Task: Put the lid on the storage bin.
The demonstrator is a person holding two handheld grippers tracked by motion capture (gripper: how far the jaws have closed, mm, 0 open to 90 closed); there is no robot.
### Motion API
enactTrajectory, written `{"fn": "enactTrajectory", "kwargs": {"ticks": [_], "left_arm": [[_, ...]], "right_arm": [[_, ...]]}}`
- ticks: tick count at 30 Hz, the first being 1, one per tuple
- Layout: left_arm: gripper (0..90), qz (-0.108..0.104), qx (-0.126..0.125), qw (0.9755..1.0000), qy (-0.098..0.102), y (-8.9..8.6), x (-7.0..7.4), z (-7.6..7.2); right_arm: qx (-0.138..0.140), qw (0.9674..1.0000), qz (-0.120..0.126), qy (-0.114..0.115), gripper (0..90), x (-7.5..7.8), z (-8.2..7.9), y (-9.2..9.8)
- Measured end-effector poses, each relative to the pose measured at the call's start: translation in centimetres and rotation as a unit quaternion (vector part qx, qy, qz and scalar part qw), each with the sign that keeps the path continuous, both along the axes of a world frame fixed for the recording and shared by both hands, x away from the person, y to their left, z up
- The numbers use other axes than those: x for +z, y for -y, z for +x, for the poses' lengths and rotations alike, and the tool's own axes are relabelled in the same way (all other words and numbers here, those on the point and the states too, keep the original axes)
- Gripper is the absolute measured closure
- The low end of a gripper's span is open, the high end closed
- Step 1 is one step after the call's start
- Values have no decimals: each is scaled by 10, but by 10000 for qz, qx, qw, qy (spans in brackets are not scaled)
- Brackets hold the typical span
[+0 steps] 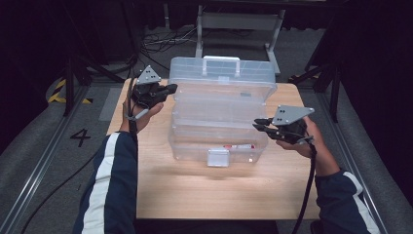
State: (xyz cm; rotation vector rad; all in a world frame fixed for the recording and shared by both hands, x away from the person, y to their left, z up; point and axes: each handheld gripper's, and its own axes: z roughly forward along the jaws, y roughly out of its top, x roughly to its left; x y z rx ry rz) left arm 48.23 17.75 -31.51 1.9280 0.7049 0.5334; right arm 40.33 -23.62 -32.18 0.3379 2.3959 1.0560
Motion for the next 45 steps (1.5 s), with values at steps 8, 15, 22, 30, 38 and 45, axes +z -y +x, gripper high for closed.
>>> {"fn": "enactTrajectory", "kwargs": {"ticks": [8, 15, 22, 30, 38, 45], "left_arm": [[900, 10, 9, 10000, 60, -1, -3, -5], [900, 83, -31, 10000, -19, -3, -10, -6], [900, 0, -72, 10000, 0, -5, -17, -10], [900, -5, -210, 9996, 166, -5, -22, -27], [900, 114, -382, 9991, 168, -8, -28, -37], [900, 286, -458, 9985, 108, -8, -35, -46]], "right_arm": [[-329, 9994, 61, 78, 792, 0, -5, 22], [-587, 9981, 176, 20, 769, -4, -1, 33], [-653, 9975, 255, -1, 762, -4, 0, 35], [-778, 9952, 580, -135, 758, -6, 1, 40], [-864, 9936, 720, -63, 760, -9, 1, 40], [-940, 9928, 732, -99, 734, -11, 1, 43]]}}
